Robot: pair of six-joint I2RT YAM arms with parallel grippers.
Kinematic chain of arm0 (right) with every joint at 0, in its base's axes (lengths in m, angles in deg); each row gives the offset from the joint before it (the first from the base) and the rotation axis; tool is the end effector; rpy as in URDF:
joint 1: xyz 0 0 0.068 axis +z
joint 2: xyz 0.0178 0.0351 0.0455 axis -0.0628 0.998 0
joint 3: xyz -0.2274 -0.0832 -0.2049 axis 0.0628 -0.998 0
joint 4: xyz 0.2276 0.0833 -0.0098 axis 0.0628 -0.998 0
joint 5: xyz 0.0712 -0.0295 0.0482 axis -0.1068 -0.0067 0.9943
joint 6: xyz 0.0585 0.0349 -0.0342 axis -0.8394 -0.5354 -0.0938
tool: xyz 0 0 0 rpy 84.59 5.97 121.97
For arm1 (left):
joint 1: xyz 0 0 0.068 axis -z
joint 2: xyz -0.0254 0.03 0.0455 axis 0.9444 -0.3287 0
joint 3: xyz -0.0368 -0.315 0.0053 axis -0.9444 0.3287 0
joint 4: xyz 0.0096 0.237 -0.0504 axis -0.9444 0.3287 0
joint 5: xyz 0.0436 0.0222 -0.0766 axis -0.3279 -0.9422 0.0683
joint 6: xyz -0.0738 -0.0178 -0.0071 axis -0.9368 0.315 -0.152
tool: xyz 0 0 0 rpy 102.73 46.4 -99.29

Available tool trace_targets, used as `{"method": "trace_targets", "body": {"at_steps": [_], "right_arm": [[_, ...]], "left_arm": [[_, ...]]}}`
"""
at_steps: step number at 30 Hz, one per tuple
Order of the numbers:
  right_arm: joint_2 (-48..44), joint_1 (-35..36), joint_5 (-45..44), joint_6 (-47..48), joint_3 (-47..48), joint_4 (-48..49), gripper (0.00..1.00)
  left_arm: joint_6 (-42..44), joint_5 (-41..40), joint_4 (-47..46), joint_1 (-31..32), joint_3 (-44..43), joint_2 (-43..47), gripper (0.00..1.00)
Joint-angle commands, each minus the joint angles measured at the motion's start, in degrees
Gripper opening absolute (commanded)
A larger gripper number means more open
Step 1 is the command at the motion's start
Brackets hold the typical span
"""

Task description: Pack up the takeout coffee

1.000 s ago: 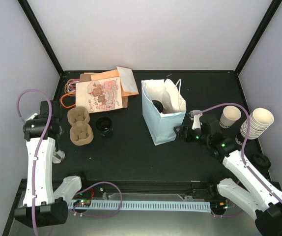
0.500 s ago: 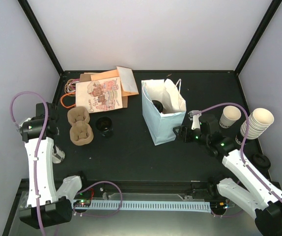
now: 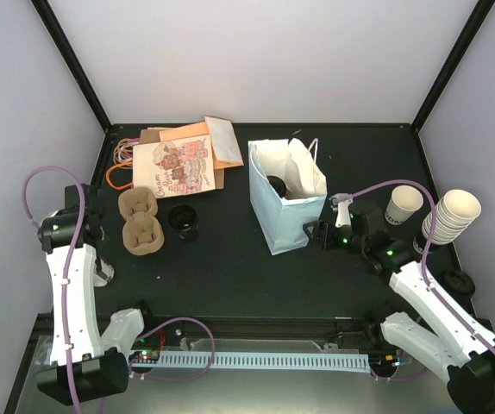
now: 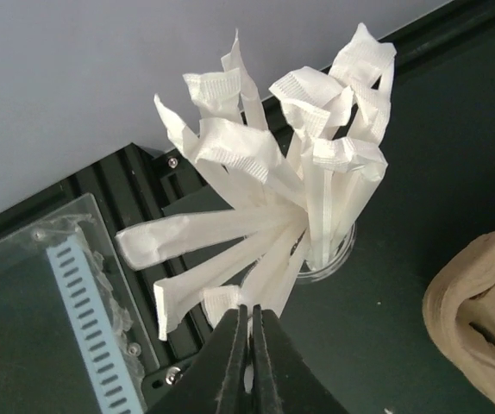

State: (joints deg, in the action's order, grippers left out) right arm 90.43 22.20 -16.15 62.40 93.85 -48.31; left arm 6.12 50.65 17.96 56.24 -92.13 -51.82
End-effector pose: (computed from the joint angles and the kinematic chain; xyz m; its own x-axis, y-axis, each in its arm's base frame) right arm 0.1344 0.0808 0.2656 -0.7530 0.0866 -0.6523 -0.2917 0.8447 0.4489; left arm 0.0686 0.0518 0.3455 -0.3867 -0.7290 -0.5648 -0.9122 0.3923 0.1183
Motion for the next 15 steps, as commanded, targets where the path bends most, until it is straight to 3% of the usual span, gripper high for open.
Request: {"method": "trace_targets", "body": {"at_steps": [1, 7, 15], "right_arm": [[0.45, 0.3, 1.0, -0.27, 1.78, 2.06, 0.79], [0.93, 0.3, 1.34, -0.08, 1.7, 2.3, 0.79], [1.01, 0.3, 1.51, -0.22, 1.62, 2.95, 0.79]], "left_arm": [[-0.63, 1.53, 0.32, -0.4, -0.49, 0.63, 0.02], [-0.5, 1.94, 2.24, -0.37, -4.59, 0.47, 0.02], [1.62, 8.14, 4.49, -0.37, -17.62, 0.7, 0.02]]}}
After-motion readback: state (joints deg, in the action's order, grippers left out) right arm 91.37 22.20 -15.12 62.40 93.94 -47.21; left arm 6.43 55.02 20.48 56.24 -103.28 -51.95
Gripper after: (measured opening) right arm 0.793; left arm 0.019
